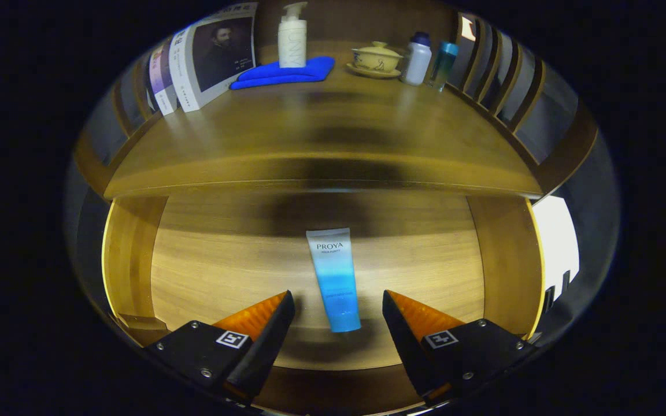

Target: Pull open the drawer, take out the items inside it, and place them on the countertop above the cabinet.

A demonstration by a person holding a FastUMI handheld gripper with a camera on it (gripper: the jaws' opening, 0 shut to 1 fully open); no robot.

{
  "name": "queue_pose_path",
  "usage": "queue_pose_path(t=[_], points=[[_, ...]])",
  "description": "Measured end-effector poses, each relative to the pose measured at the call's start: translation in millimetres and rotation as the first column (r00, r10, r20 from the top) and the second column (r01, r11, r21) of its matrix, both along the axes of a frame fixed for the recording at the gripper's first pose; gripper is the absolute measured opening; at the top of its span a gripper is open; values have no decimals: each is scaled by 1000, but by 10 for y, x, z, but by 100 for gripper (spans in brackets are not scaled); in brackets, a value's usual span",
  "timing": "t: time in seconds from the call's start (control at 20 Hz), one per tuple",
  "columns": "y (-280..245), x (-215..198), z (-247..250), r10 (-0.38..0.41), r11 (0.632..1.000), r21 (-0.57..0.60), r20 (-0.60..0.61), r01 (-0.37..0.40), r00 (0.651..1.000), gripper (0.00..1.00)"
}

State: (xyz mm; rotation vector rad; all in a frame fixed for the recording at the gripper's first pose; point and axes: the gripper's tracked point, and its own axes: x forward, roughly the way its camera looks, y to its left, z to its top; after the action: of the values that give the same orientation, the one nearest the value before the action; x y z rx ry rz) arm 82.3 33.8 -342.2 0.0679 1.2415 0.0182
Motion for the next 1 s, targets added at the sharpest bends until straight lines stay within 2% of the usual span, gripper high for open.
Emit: queue_pose_path(t=[0.25, 0.55, 0.75, 0.9, 1.0], points=[[-25, -30, -148, 24, 1000, 3, -72, -23, 997, 91], [-48, -77, -318, 5, 1000, 23, -120, -2, 993, 78], [23, -96, -404, 7, 998, 62, -130, 1, 991, 64], [22, -87, -388, 32, 998, 58, -112, -25, 993, 47], [37, -74, -376, 48, 998, 39, -86, -45, 995, 44]])
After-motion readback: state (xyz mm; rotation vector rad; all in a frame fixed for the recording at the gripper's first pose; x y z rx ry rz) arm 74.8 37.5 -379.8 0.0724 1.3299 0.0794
